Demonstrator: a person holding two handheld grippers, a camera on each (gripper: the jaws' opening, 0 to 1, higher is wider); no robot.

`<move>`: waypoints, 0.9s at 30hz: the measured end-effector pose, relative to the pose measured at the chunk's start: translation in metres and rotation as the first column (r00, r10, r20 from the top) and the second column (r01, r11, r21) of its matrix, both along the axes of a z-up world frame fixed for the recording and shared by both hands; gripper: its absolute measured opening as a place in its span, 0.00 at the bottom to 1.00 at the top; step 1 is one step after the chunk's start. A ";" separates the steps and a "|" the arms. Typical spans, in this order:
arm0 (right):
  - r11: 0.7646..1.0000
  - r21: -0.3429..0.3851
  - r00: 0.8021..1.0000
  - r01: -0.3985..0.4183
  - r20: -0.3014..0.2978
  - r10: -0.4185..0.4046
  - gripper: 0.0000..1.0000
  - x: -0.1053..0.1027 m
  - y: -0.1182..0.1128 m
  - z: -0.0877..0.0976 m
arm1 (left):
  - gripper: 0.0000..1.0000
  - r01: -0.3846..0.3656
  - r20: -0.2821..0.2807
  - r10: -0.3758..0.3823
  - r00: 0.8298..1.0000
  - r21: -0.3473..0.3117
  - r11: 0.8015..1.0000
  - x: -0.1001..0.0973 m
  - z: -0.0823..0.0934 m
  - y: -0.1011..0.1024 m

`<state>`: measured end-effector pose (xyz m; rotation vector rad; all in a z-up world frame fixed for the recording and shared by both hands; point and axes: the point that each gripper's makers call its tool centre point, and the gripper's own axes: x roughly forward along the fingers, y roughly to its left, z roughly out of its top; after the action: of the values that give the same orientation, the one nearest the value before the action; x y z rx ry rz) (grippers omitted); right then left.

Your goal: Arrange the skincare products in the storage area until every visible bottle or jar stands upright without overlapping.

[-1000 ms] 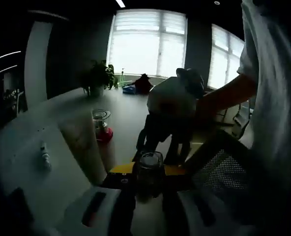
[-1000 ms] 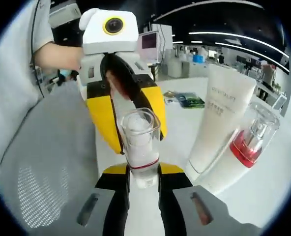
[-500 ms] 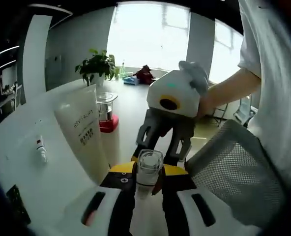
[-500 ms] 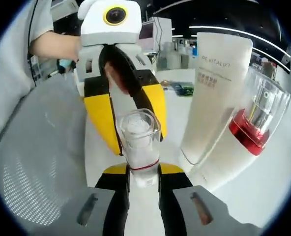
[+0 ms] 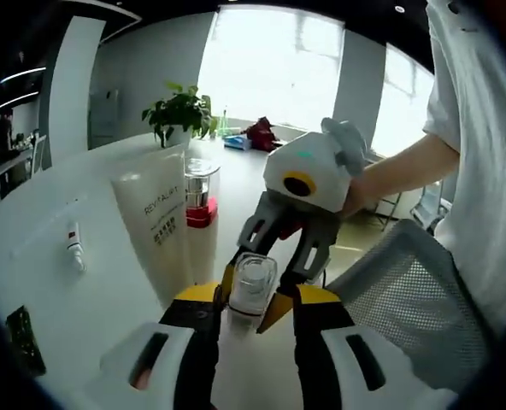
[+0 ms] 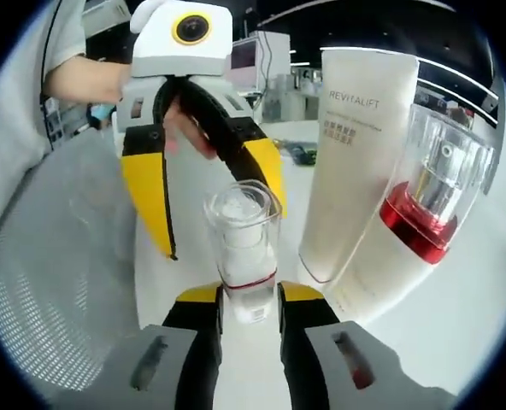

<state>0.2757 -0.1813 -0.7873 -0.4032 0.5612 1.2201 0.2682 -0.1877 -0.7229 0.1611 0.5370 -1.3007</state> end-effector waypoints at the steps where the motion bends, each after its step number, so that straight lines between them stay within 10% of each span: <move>1: 1.000 0.018 1.000 0.015 -0.009 -0.014 0.30 0.001 0.000 0.002 | 0.27 -0.011 -0.007 0.011 1.000 0.010 1.000 -0.001 -0.004 0.003; 9: 0.992 -0.097 0.996 0.076 -0.029 -0.079 0.24 -0.006 -0.022 -0.017 | 0.20 -0.132 -0.035 0.137 0.990 0.114 0.985 0.005 -0.048 0.020; 27: 0.971 -0.124 0.976 0.205 -0.043 -0.212 0.13 -0.004 -0.018 -0.024 | 0.07 -0.152 -0.035 0.159 0.987 0.145 0.978 0.008 -0.062 0.012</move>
<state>0.2717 -0.1988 -0.8112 -0.4004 0.7091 1.0012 0.2760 -0.1759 -0.7850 0.2035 0.6691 -1.1161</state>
